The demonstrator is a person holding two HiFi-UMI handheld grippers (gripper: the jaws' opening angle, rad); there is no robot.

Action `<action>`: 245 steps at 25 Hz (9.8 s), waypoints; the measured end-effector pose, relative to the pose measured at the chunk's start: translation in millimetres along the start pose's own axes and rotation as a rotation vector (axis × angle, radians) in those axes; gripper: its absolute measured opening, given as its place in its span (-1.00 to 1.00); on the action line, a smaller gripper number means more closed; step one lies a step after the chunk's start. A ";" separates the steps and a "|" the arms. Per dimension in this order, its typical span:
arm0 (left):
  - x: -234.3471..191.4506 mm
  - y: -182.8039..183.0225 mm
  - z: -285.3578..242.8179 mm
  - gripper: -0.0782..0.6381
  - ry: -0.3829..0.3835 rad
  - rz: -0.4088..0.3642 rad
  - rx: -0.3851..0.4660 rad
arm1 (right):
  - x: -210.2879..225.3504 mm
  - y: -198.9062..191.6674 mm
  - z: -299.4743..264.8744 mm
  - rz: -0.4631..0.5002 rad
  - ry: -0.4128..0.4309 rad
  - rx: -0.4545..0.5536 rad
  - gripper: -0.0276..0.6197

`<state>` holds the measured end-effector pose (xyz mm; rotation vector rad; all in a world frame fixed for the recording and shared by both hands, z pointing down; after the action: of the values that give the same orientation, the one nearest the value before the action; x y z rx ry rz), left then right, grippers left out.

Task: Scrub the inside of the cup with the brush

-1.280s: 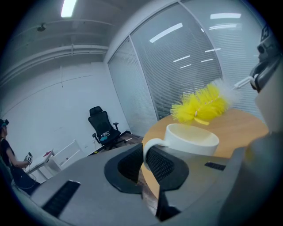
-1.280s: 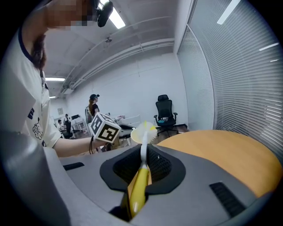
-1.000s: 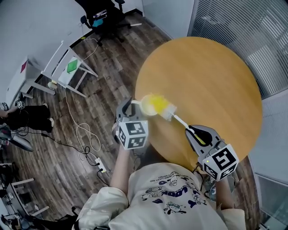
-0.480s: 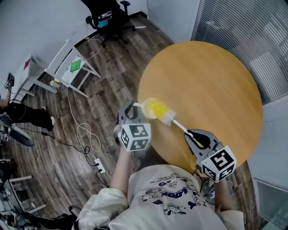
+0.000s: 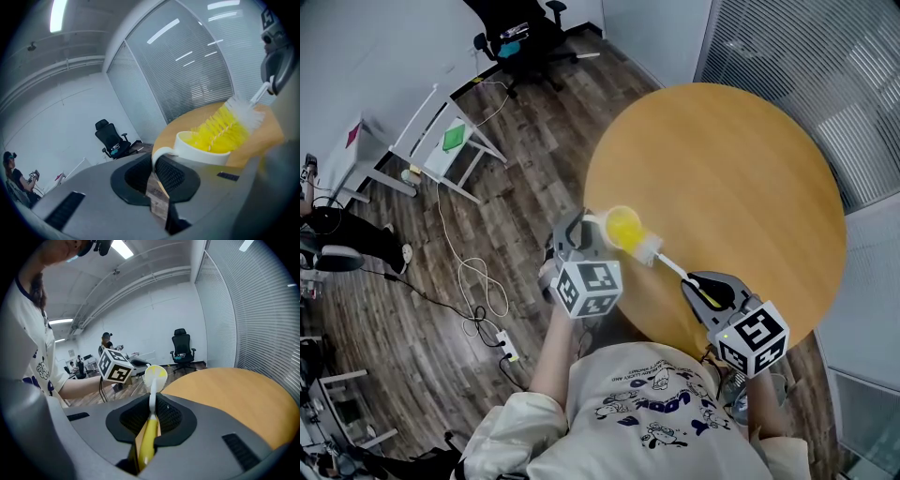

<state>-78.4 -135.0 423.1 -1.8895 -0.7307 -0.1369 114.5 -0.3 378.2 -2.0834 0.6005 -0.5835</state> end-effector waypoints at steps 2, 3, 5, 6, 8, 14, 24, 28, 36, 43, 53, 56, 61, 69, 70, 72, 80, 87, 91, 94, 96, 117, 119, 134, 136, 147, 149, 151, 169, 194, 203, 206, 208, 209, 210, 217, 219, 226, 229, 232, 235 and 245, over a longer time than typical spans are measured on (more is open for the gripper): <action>2.2 3.0 0.5 -0.68 -0.003 -0.022 0.005 | 0.9 0.1 -0.4 -0.005 -0.002 -0.007 -0.77; 3.3 4.1 1.0 -0.68 -0.004 -0.034 0.007 | 1.1 -0.2 -0.4 -0.007 -0.002 -0.011 -0.77; 6.4 5.4 2.5 -0.68 -0.007 -0.061 0.012 | 1.3 -1.5 -0.6 -0.008 -0.003 -0.019 -0.77; 8.3 6.0 3.2 -0.68 -0.010 -0.077 0.015 | 1.3 -2.3 -1.0 -0.008 -0.004 -0.025 -0.77; 12.3 7.5 4.3 -0.68 -0.023 -0.110 0.021 | 1.6 -3.2 -2.4 -0.007 -0.005 -0.041 -0.77; 26.8 12.4 4.3 -0.68 -0.058 -0.141 0.034 | 6.5 -6.8 -5.9 -0.007 -0.003 -0.072 -0.77; 29.6 10.7 7.9 -0.68 -0.078 -0.155 0.041 | 4.8 -6.9 -9.1 -0.001 0.010 -0.101 -0.77; 30.4 10.6 8.2 -0.68 -0.096 -0.172 0.047 | 7.0 -3.8 -11.2 0.024 0.013 -0.123 -0.77; 41.8 12.6 11.6 -0.68 -0.131 -0.177 0.055 | 7.6 -2.0 -14.4 0.070 0.019 -0.156 -0.77; 39.2 15.2 12.6 -0.68 -0.139 -0.169 0.053 | 10.8 1.1 -13.5 0.086 0.024 -0.165 -0.77; 33.4 15.0 11.5 -0.68 -0.130 -0.171 0.039 | 6.4 -3.2 -18.1 0.103 0.041 -0.198 -0.77; 31.6 14.7 9.2 -0.68 -0.132 -0.185 0.027 | 2.6 0.2 -20.3 0.132 0.044 -0.214 -0.77; 34.7 12.6 9.1 -0.68 -0.146 -0.202 0.005 | -6.0 6.4 -18.8 0.200 0.050 -0.243 -0.77; 43.3 7.2 10.5 -0.68 -0.161 -0.260 -0.020 | -15.2 13.7 -19.3 0.267 0.060 -0.277 -0.77; 44.3 6.5 10.4 -0.68 -0.163 -0.264 -0.021 | -15.0 14.2 -19.5 0.273 0.060 -0.280 -0.77; 46.3 6.4 10.1 -0.68 -0.170 -0.276 -0.022 | -13.8 14.9 -19.4 0.279 0.060 -0.285 -0.77; 52.7 2.1 18.2 -0.68 -0.226 -0.392 0.005 | -15.7 13.7 -19.8 0.275 0.076 -0.309 -0.77; 57.6 -2.1 24.6 -0.68 -0.278 -0.467 0.044 | -10.2 9.1 -20.2 0.239 0.096 -0.314 -0.77; 62.6 -4.4 27.5 -0.68 -0.293 -0.485 0.074 | -3.1 3.0 -17.1 0.191 0.101 -0.304 -0.77; 65.2 -3.9 30.1 -0.68 -0.311 -0.488 0.091 | 2.2 0.4 -13.7 0.147 0.109 -0.299 -0.77; 63.7 -2.8 32.1 -0.68 -0.319 -0.480 0.104 | 3.9 0.7 -12.0 0.116 0.117 -0.293 -0.77; 52.0 5.6 31.1 -0.68 -0.331 -0.246 0.113 | 21.0 -13.7 -0.7 -0.103 0.142 -0.212 -0.77; 49.0 6.3 30.3 -0.68 -0.327 -0.220 0.111 | 19.8 -13.3 -1.2 -0.109 0.141 -0.208 -0.77; 35.0 -2.3 23.7 -0.68 -0.266 -0.112 0.060 | -8.2 -6.8 -7.6 0.007 0.108 -0.224 -0.77; 34.3 -3.5 22.6 -0.68 -0.260 -0.111 0.052 | -11.5 -5.2 -8.6 0.027 0.107 -0.229 -0.77; 39.1 -3.8 19.2 -0.68 -0.267 -0.143 0.024 | -25.1 12.0 -12.2 0.200 0.088 -0.290 -0.77; 41.7 -4.6 18.8 -0.68 -0.272 -0.157 0.020 | -26.3 13.1 -13.0 0.230 0.083 -0.305 -0.77; 43.4 -3.6 18.3 -0.68 -0.276 -0.165 0.019 | -26.6 16.0 -12.9 0.262 0.076 -0.316 -0.77; 60.9 8.2 26.2 -0.68 -0.306 -0.320 0.064 | -5.0 18.6 -7.6 0.218 0.085 -0.337 -0.77; 66.3 11.5 32.3 -0.68 -0.362 -0.315 0.113 | 29.5 -1.4 4.4 -0.085 0.134 -0.249 -0.77; 57.8 11.5 33.7 -0.68 -0.370 -0.240 0.120 | 31.7 -5.3 6.1 -0.164 0.144 -0.222 -0.77; 53.2 12.0 34.6 -0.68 -0.369 -0.195 0.119 | 30.0 -5.4 6.9 -0.183 0.145 -0.211 -0.77; 50.6 12.5 34.2 -0.68 -0.366 -0.183 0.116 | 28.5 -5.4 6.1 -0.193 0.145 -0.208 -0.77; 49.8 12.7 33.6 -0.68 -0.363 -0.183 0.115 | 27.8 -6.0 5.3 -0.196 0.145 -0.208 -0.77; 49.3 12.6 32.8 -0.68 -0.359 -0.182 0.113 | 27.1 -7.2 4.5 -0.199 0.145 -0.208 -0.77; 45.4 11.1 29.2 -0.68 -0.332 -0.142 0.101 | 21.3 -17.0 0.9 -0.207 0.141 -0.216 -0.77; 44.8 11.0 28.7 -0.68 -0.327 -0.138 0.098 | 19.1 -17.9 0.6 -0.205 0.142 -0.218 -0.77; 38.7 9.5 26.8 -0.68 -0.311 -0.103 0.081 | 5.0 -11.3 0.3 -0.134 0.132 -0.237 -0.77; 37.3 8.1 25.5 -0.68 -0.301 -0.093 0.067 | -1.4 -8.3 0.0 -0.095 0.125 -0.247 -0.77; 37.1 7.3 24.8 -0.68 -0.299 -0.083 0.057 | -6.6 -5.0 0.5 -0.059 0.117 -0.256 -0.77; 37.9 7.7 24.8 -0.68 -0.302 -0.082 0.052 | -11.4 -0.7 1.7 -0.019 0.110 -0.266 -0.77; 45.0 3.7 26.8 -0.68 -0.312 -0.123 0.027 | -27.8 13.2 -0.8 0.152 0.100 -0.330 -0.77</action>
<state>-46.4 -93.6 427.1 -1.8607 -1.0556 0.0923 89.9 9.4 362.5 -2.2963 0.9584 -0.5311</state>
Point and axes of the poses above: the fingertips, and each gripper's own axes: z backward along the fingers, x to its right, y out of its top, the point moved 5 cm from there along z, backward along the fingers, and after that the axes turned 1 degree about x, right-handed, at the moved point
